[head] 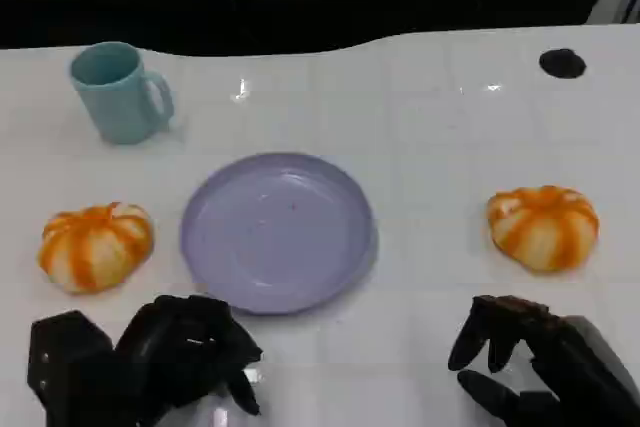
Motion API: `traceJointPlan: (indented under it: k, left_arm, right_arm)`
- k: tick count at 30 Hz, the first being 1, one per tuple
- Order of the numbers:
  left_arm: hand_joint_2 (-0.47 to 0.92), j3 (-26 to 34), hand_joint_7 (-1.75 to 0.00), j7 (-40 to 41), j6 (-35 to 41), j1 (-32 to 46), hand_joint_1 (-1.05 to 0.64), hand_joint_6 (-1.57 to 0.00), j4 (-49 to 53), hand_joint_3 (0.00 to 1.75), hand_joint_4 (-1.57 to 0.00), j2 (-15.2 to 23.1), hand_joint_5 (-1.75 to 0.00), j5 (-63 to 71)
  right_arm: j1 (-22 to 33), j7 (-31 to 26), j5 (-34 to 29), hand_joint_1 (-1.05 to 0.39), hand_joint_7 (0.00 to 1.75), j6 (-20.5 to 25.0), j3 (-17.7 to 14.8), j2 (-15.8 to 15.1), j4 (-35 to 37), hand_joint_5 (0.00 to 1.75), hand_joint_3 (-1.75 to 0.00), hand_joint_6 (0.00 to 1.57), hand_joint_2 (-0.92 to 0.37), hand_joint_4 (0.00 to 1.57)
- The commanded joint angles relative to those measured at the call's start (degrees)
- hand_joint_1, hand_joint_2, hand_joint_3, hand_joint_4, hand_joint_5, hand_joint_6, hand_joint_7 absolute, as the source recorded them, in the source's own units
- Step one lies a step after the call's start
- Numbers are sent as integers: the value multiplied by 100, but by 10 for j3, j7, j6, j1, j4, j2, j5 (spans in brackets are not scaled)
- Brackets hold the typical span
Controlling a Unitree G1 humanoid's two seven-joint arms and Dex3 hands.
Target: Grasp the bread from the table and place it into the plate.
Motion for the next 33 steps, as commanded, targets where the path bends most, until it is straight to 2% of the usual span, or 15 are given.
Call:
traceJointPlan:
  k: [1, 26, 29, 33]
  left_arm:
    - [80, 4, -52, 4, 4, 0, -105, -157, -8, 0, -155, 10, -86, -1]
    - [81, 5, -52, 2, 2, -1, -105, -157, -7, 0, -155, 9, -87, -2]
    - [80, 6, -53, 2, 3, -2, -105, -157, -6, 0, -155, 8, -87, -3]
    - [80, 6, -52, 0, -1, -4, -105, -157, -1, 0, -155, 8, -87, -3]
  right_arm:
    - [-3, -2, 7, -36, 150, 2, -3, -3, -1, 175, -85, 51, -60, 54]
    - [-1, -3, 5, -35, 150, 6, -4, -5, -8, 175, -83, 50, -60, 54]
    - [0, 1, 12, -34, 143, 10, -7, -5, -10, 171, -81, 51, -61, 53]
    - [0, -4, 16, -34, 111, 10, -12, -5, -12, 162, -79, 58, -62, 55]
